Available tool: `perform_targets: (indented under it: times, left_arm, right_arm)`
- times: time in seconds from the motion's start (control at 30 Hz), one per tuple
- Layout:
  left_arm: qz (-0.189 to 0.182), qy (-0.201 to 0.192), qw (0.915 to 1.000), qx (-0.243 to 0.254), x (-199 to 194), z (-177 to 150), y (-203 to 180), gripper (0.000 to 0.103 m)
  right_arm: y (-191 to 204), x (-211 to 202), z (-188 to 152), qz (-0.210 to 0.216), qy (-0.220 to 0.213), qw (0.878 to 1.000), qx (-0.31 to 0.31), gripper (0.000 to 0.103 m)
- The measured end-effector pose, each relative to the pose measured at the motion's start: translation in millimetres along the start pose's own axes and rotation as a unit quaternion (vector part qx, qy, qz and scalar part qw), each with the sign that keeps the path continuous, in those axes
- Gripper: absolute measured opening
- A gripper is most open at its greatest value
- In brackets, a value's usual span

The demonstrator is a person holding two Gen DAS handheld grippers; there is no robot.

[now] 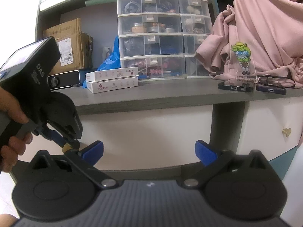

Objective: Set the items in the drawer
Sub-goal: 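Pull the drawer open by the knob with the left gripper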

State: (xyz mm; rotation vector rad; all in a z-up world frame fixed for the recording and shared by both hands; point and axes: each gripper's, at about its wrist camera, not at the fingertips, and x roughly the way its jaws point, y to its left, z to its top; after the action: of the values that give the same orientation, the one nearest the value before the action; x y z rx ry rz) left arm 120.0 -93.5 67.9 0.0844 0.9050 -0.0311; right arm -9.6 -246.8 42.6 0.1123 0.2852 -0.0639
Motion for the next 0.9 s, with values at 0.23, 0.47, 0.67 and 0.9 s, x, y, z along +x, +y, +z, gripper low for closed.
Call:
perform_targets:
  times: [0.23,0.47,0.67,0.9]
  left_arm:
    - [-0.004,-0.004,1.0000,0.001,-11.6,-17.2,-0.3,0.022]
    - [-0.001,-0.007,0.9999,0.008,-24.3,-34.0,-2.6,0.022]
    - [-0.003,-0.012,0.9999,0.009,-36.4,-50.7,-0.8,0.022]
    - [0.004,-0.020,0.9997,0.016,-49.3,-70.6,-4.9,0.023]
  right_arm:
    - [-2.8,-8.9,4.2,-0.002,-0.008,1.000,0.000,0.103]
    - [-5.6,-17.8,8.4,-0.004,-0.015,1.000,0.000,0.103]
    - [-8.1,-27.7,13.0,-0.004,-0.023,1.000,-0.001,0.103]
    - [-6.0,-34.5,18.0,-0.001,-0.032,0.999,-0.007,0.103]
